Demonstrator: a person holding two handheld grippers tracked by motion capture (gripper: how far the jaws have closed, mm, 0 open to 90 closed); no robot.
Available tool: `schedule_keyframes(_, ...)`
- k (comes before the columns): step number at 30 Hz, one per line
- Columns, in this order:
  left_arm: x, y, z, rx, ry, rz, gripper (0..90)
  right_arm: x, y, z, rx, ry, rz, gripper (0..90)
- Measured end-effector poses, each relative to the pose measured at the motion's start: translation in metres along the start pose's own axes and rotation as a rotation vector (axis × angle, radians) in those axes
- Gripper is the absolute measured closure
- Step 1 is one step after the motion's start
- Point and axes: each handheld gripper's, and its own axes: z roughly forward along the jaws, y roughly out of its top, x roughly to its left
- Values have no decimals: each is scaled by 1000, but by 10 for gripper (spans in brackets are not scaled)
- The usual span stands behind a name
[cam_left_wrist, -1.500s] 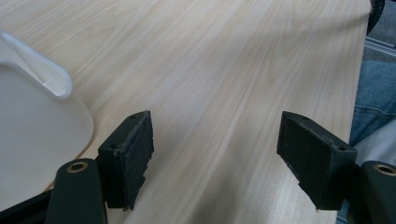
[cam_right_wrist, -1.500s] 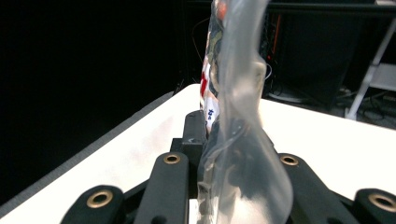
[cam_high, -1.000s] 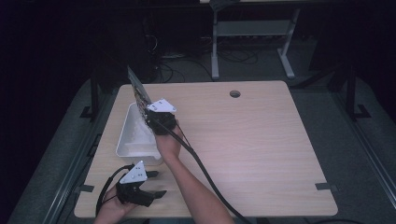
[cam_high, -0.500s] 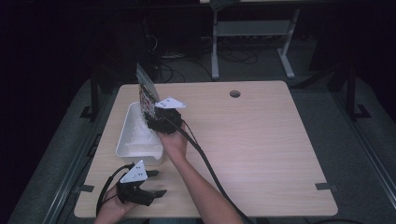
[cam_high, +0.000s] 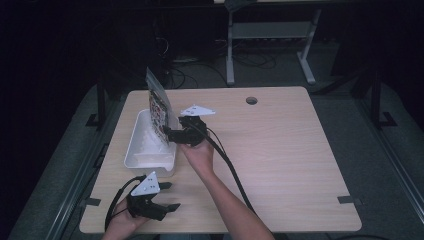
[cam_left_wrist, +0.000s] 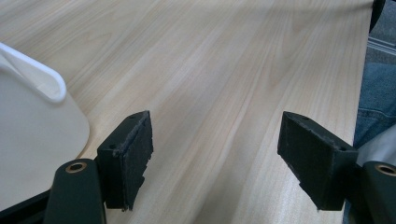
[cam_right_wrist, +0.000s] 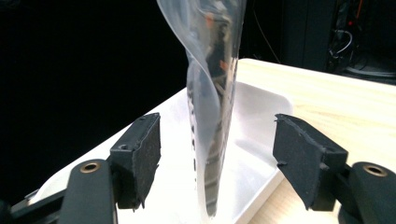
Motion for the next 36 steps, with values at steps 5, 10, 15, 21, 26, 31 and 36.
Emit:
schedule_keyframes(5, -1, -1, -1, -1, 4, 1, 258, -6, -3, -11, -6, 35, 20, 297)
schedule_keyframes(10, -1, -1, -1, -6, 4, -5, 257, -8, -6, -22, -2, 57, 10, 285)
schedule_keyframes(15, -2, -1, -1, -9, 6, -7, 256, -11, -8, -34, 1, 71, 3, 276)
schedule_keyframes(21, -2, -1, -1, -4, 7, -8, 255, -19, -10, -48, 15, 77, -8, 275)
schedule_keyframes(26, -2, -1, 0, -2, 6, -4, 254, -27, -13, -62, 28, 65, -6, 273)
schedule_keyframes(31, -1, -1, 0, -4, 6, 0, 254, -37, -16, -74, 30, 61, 4, 271)
schedule_keyframes(36, -2, -1, 0, -3, 3, 1, 254, -44, -18, -83, 36, 56, 8, 269)
